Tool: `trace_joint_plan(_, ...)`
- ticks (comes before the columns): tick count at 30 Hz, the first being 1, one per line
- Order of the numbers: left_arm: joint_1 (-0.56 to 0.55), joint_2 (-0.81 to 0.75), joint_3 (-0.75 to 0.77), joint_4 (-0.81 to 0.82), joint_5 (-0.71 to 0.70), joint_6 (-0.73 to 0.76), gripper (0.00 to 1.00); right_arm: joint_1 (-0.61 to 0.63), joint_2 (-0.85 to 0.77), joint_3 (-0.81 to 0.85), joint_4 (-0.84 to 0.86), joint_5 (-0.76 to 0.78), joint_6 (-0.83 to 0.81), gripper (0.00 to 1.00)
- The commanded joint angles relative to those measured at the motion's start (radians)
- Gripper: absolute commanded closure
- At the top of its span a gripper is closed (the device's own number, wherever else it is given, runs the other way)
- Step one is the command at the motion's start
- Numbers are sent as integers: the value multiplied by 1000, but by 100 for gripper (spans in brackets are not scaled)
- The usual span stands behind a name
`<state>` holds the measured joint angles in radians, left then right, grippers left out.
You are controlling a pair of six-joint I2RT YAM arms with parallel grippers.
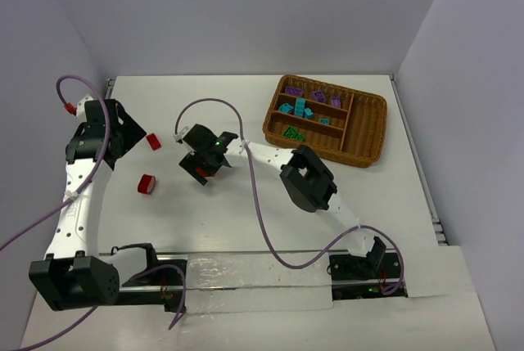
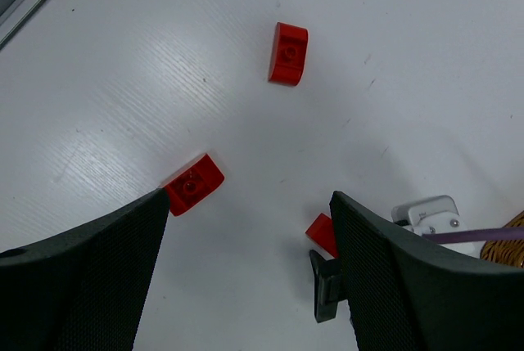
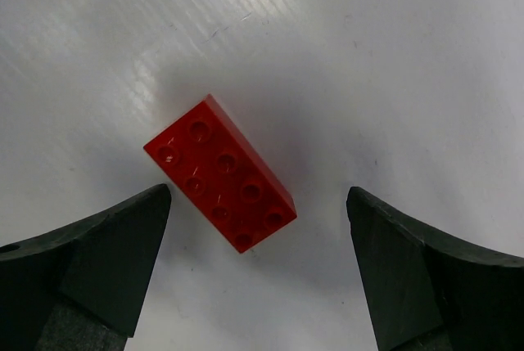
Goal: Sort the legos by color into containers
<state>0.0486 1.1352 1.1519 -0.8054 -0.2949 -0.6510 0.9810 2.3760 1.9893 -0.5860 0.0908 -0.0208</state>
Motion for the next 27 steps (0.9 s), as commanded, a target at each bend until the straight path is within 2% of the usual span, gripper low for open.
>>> trace_joint_plan(1, 4, -32, 1, 38, 17, -2, 13, -8, 51, 93, -22, 30, -2, 7)
trace_joint_plan(3, 5, -35, 0, 38, 14, -1, 13, -8, 73, 117, -21, 14, 6, 13)
trace_joint_plan(7, 5, -37, 3, 32, 4, 3, 13, -8, 85, 125, -14, -14, 14, 35)
trace_joint_plan(10, 5, -42, 4, 32, -1, 7, 13, -8, 69, 98, 1, -18, 19, 63)
trace_joint_plan(12, 4, -45, 1, 35, 4, 5, 13, -8, 40, 74, 7, -4, 33, 85)
trace_joint_plan(13, 4, -45, -4, 41, 10, 3, 13, -8, 16, 52, 15, 11, 56, 91)
trace_joint_plan(14, 4, -45, -9, 45, 17, 1, 13, -10, -14, 29, 25, 25, 76, 94)
trace_joint_plan(17, 4, -45, -21, 58, 37, -5, 13, -26, -127, -58, 67, 43, 132, 95)
trace_joint_plan(22, 5, -38, -24, 85, 86, -13, 13, -157, -530, -431, 294, 10, 320, 93)
trace_joint_plan(24, 5, -40, -27, 102, 102, -13, 13, -226, -699, -603, 337, 23, 407, 92)
trace_joint_plan(25, 5, -40, -26, 108, 111, -13, 13, -260, -705, -613, 338, 26, 411, 92)
trace_joint_plan(27, 4, -41, -36, 119, 121, -16, 13, -326, -837, -742, 348, 84, 469, 92)
